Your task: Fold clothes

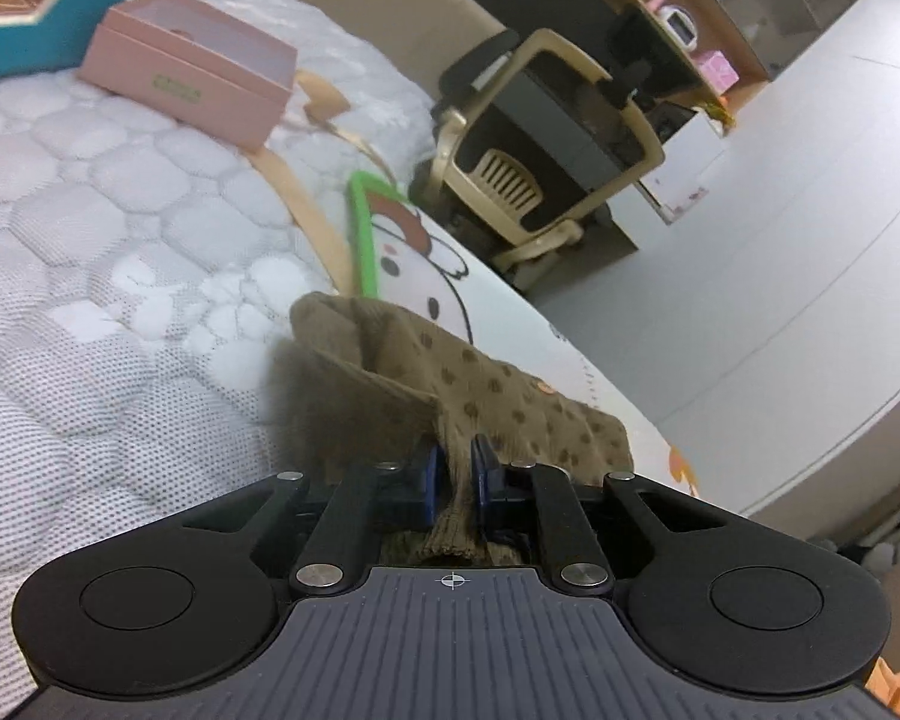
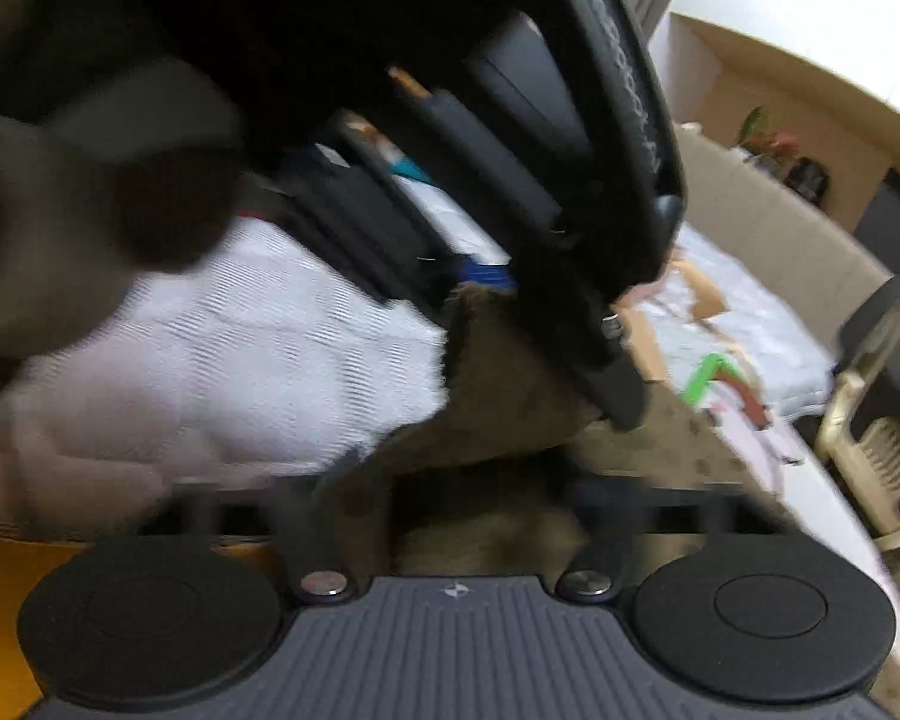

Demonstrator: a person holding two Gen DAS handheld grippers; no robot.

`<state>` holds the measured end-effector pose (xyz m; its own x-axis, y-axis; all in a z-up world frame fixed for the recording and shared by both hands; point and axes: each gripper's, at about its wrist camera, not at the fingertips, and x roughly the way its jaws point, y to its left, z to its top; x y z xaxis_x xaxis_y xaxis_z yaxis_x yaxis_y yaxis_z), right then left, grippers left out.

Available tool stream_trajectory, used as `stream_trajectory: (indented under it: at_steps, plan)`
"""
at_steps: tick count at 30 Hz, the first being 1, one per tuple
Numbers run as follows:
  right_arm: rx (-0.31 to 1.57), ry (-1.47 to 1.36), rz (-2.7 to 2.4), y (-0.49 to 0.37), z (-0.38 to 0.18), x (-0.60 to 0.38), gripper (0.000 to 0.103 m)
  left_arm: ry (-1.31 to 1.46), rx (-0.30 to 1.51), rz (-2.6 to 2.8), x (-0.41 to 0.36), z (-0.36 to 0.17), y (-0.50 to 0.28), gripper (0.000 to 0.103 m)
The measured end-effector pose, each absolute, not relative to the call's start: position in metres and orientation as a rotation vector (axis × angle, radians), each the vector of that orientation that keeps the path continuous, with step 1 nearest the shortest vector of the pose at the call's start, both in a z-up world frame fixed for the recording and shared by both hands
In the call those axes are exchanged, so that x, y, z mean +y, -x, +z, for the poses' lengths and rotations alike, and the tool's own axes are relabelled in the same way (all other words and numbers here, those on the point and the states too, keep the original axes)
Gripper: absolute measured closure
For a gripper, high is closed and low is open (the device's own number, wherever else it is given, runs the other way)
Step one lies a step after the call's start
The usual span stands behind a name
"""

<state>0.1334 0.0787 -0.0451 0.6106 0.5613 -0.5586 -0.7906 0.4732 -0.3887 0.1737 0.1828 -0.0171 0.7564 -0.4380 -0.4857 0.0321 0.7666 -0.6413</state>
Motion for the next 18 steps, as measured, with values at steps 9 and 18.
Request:
stream_trajectory:
  at_steps: [9, 18]
  plan:
    - [0.318, 0.507, 0.842, -0.139, -0.01, 0.041, 0.088, 0.856, 0.616, -0.214, 0.225, -0.034, -0.18, 0.015]
    - [0.231, 0.316, 0.759, -0.138, 0.028, -0.04, 0.089, 0.859, 0.643, -0.468, 0.136, 0.002, -0.258, 0.009]
